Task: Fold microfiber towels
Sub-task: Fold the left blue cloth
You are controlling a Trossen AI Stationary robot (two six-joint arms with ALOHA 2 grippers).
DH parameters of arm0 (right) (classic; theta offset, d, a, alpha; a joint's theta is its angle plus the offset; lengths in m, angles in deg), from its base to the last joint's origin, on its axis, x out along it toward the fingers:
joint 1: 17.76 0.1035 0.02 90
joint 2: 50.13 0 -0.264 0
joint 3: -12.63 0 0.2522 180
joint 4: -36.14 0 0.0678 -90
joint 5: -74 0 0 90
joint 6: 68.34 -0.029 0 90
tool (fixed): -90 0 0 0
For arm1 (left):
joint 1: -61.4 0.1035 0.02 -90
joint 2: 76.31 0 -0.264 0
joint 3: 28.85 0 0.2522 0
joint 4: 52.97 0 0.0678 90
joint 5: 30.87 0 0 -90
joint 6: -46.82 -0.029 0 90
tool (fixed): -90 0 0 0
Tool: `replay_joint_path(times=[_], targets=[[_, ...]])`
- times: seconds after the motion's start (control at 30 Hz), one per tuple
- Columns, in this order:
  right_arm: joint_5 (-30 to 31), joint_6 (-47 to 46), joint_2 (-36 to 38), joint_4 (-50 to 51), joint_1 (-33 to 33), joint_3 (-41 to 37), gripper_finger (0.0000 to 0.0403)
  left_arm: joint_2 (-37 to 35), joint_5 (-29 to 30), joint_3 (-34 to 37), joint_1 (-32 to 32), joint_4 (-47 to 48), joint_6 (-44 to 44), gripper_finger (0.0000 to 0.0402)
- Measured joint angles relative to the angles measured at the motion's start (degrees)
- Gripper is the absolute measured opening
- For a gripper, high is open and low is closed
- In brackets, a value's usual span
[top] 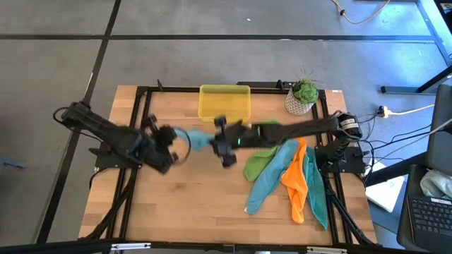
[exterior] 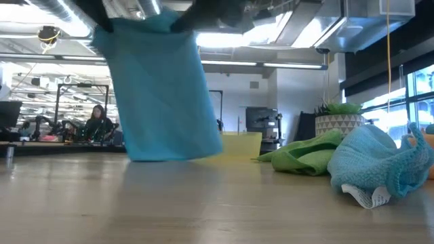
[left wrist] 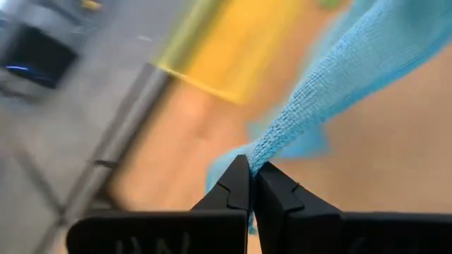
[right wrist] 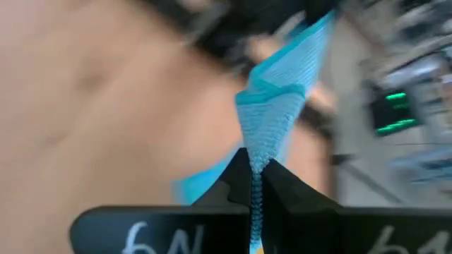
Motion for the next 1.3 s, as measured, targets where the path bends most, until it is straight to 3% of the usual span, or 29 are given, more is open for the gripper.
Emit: replay_joint_path(times=[0.3, 0.47, 0.57, 0.63, 0.8, 0.9, 1.1, 1.3], targets=[[-0.1, -9.6, -1.4, -14.4, 13.6, -17.0, 0.0004, 14.7, -17.7, 7.7, -16.5, -32.3, 7.4, 0.0], [-0.4, -18.1, -1.3, -25.3, 20.1, -23.5, 0.0009, 22.0, -23.9, 7.6, -20.8, -51.7, 6.7, 0.0], [-1.5, -22.1, -1.3, -27.8, 22.5, -25.4, 0.0014, 23.3, -25.1, 7.6, -21.1, -57.9, 4.6, 0.0], [-0.9, -23.9, -1.3, -28.0, 23.4, -26.0, 0.0015, 23.2, -24.3, 7.6, -20.7, -57.2, 2.7, 0.0], [12.4, -24.4, -1.3, -25.8, 23.0, -26.3, 0.0007, 21.4, -16.0, 7.5, -17.2, -43.8, 2.0, 0.0], [16.5, -28.0, -1.3, -21.5, 21.1, -26.3, 0.0008, 21.5, -13.1, 7.6, -13.9, -36.1, 2.2, 0.0], [15.7, -34.8, -2.4, -15.4, 17.7, -26.2, 0.0013, 21.9, -11.3, 8.6, -8.0, -36.1, -3.4, 0.0], [15.4, -36.3, -6.3, -15.7, 16.2, -26.2, 0.0009, 21.9, -14.7, 13.2, -3.3, -40.3, -6.0, 0.0]])
